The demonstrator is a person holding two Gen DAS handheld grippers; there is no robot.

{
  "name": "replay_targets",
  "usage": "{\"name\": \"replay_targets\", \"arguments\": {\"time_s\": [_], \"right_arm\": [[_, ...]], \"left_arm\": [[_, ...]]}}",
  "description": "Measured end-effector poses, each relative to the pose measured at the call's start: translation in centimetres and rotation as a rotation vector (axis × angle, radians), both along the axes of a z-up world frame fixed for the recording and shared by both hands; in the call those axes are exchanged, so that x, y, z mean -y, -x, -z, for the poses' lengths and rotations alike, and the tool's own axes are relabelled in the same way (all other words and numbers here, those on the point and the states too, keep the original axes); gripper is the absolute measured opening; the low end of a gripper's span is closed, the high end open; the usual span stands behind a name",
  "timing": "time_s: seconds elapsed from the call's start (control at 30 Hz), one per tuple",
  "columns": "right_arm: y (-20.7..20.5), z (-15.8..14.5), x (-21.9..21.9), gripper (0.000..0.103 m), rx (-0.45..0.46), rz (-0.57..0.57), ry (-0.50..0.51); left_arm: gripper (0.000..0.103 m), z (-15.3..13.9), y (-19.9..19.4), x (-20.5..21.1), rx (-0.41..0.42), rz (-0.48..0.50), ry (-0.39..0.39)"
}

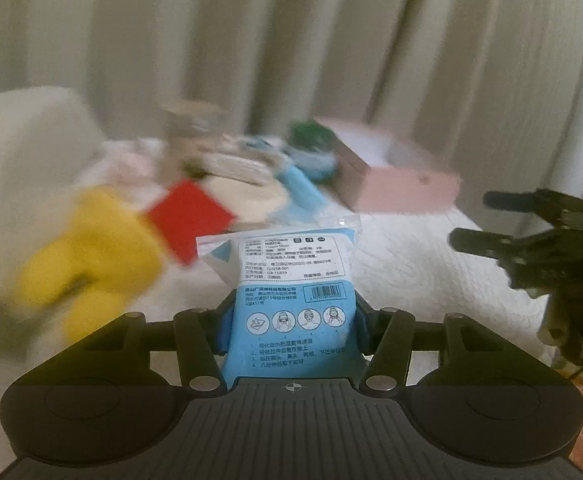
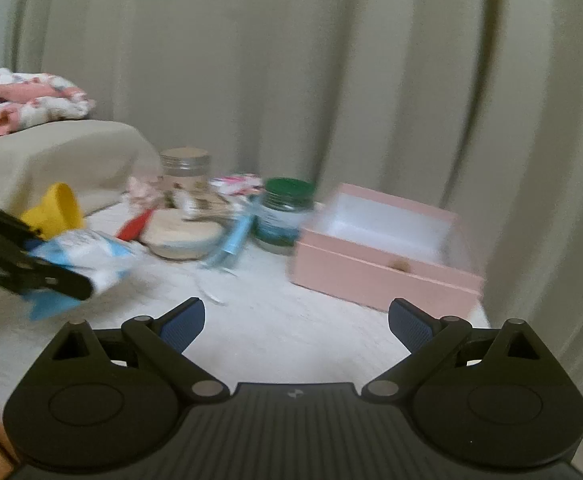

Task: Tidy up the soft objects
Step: 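Grasp the blue mask packet with the left tool, then grasp the yellow funnel with the right tool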

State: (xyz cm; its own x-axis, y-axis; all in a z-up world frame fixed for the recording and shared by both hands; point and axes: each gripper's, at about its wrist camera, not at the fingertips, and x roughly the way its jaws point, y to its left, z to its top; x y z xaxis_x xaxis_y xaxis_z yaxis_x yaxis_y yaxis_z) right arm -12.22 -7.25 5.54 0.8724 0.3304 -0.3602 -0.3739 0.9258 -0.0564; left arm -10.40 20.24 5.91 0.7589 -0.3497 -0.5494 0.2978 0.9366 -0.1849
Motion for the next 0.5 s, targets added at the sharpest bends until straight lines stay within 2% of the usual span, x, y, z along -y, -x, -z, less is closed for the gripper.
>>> {"name": "replay_targets", "arguments": {"time_s": [0.13, 0.23, 0.3, 0.37, 0.5], "right_arm": [[-1.1, -2.2, -4.8, 0.099, -0.028, -0.16, 0.013], [-2.4, -4.0, -10.6, 0.099, -0.071, -0.317, 0.029], [-3.7, -4.9, -14.9, 0.099, -0.097, -0.392, 0.049], [-5.1, -5.2, -18.8, 0.098, -0.106, -0.434, 0.08], [-8.7, -4.7, -25.7, 0.087, -0.184, -0.469, 0.122]], "left_arm": [[0.059, 0.2, 4.1, -5.4, 0.024, -0.181, 0.041], [0.059, 0.9, 5.7, -9.1, 0.051, -0.316, 0.064], [0.058, 1.2, 6.4, -11.0, 0.074, -0.373, 0.098], [0.058, 1.5, 6.9, -12.5, 0.087, -0.429, 0.127], [0.058, 2.1, 7.9, -15.1, 0.089, -0.489, 0.166]]}}
